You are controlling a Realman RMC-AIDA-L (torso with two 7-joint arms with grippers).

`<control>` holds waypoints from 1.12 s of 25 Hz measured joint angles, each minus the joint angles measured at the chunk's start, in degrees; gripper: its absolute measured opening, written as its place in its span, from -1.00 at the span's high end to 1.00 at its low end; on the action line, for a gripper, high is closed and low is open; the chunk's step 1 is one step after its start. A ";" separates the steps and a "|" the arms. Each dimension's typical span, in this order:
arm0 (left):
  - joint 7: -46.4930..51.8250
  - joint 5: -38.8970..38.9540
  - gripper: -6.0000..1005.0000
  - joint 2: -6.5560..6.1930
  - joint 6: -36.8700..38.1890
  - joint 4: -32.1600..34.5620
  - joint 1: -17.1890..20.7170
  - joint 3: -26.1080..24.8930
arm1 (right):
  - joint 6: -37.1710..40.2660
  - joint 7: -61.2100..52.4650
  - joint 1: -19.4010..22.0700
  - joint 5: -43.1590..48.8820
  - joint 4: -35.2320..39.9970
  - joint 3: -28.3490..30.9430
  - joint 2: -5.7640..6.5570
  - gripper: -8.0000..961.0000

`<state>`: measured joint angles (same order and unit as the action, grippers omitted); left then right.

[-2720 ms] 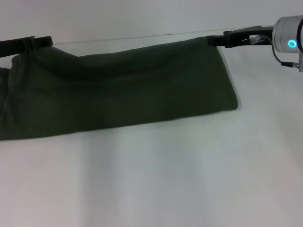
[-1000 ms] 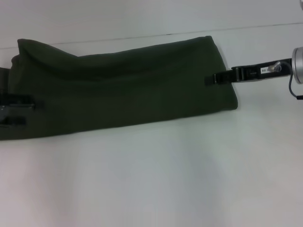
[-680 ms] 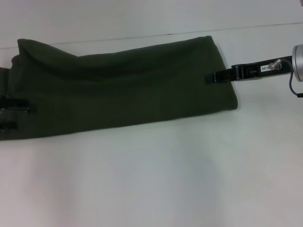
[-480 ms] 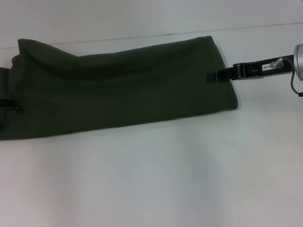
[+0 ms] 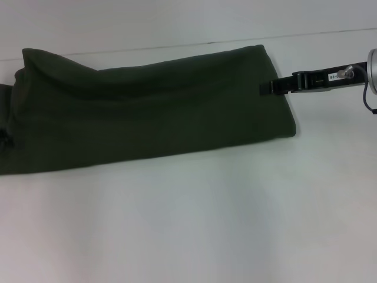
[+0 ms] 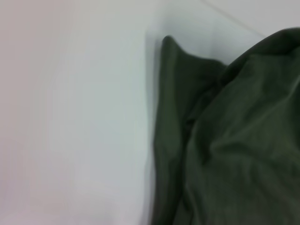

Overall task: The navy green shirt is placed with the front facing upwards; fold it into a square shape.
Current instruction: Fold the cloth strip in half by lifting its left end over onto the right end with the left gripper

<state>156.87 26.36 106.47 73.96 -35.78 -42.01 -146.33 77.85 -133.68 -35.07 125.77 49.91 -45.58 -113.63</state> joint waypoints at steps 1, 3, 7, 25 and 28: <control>0.06 -0.63 -0.71 0.02 -0.17 0.61 -0.25 0.00 | -0.01 0.00 -0.07 0.00 0.00 0.00 0.00 -0.18; 0.14 -1.35 -0.71 0.02 -0.44 1.67 -0.62 0.00 | -0.04 0.00 -0.17 0.00 0.00 -0.01 -0.01 -0.19; 0.61 -1.50 -0.71 0.04 -1.01 3.00 -0.76 -0.21 | -0.08 0.02 -0.19 0.00 0.01 -0.08 -0.01 -0.19; 1.84 -1.71 -0.71 -0.17 -4.46 5.21 -1.37 0.49 | -0.71 0.27 0.30 0.00 -0.05 0.06 -0.01 -0.19; 1.86 -1.82 -0.71 -0.21 -4.31 6.12 -1.48 0.55 | -0.83 0.33 0.15 0.00 -0.07 0.06 -0.01 -0.19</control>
<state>158.73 24.54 106.26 69.64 -29.65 -43.49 -145.78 77.02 -133.35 -34.92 125.77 49.83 -45.52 -113.64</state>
